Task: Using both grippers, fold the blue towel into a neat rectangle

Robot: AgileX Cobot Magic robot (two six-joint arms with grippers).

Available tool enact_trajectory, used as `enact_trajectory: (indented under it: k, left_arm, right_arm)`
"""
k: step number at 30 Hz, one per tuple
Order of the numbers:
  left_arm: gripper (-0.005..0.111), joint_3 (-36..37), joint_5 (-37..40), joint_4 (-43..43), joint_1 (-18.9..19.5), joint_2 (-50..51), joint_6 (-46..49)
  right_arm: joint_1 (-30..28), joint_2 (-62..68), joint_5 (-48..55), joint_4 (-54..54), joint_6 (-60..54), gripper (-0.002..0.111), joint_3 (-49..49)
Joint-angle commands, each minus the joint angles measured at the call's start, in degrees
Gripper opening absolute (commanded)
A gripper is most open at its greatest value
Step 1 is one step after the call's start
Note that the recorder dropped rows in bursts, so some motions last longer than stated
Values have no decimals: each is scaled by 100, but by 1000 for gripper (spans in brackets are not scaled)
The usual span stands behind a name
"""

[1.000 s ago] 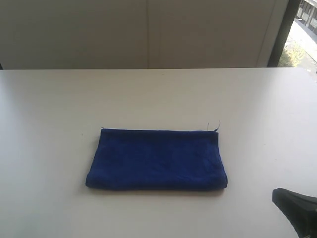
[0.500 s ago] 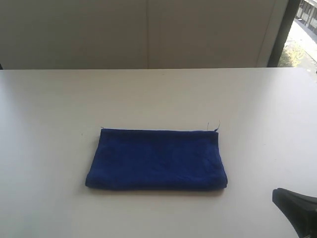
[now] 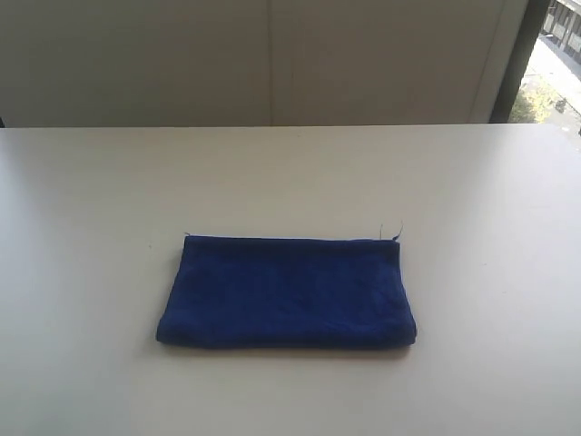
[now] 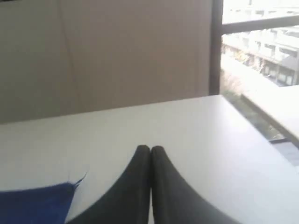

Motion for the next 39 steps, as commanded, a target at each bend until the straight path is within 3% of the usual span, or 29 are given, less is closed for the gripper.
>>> enact_trajectory:
  k: [1, 8, 12, 34, 39]
  left_arm:
    - [0, 21, -33, -71, 3, -27, -1]
    - [0, 21, -33, -71, 3, -27, -1]
    - [0, 21, -33, -71, 3, -27, -1]
    - [0, 21, -33, -71, 3, -27, -1]
    - [0, 21, -33, -71, 3, -27, -1]
  right_arm:
    - [-405, -413, -71, 7, -18, 0, 28]
    - [-405, -483, -60, 72, -18, 0, 28]
    - [-405, -483, -60, 1420, -18, 0, 28]
    - [-405, -483, 23, 1343, -30, 0, 28]
    - [-405, -483, 1135, 1281, -1515, 0, 28]
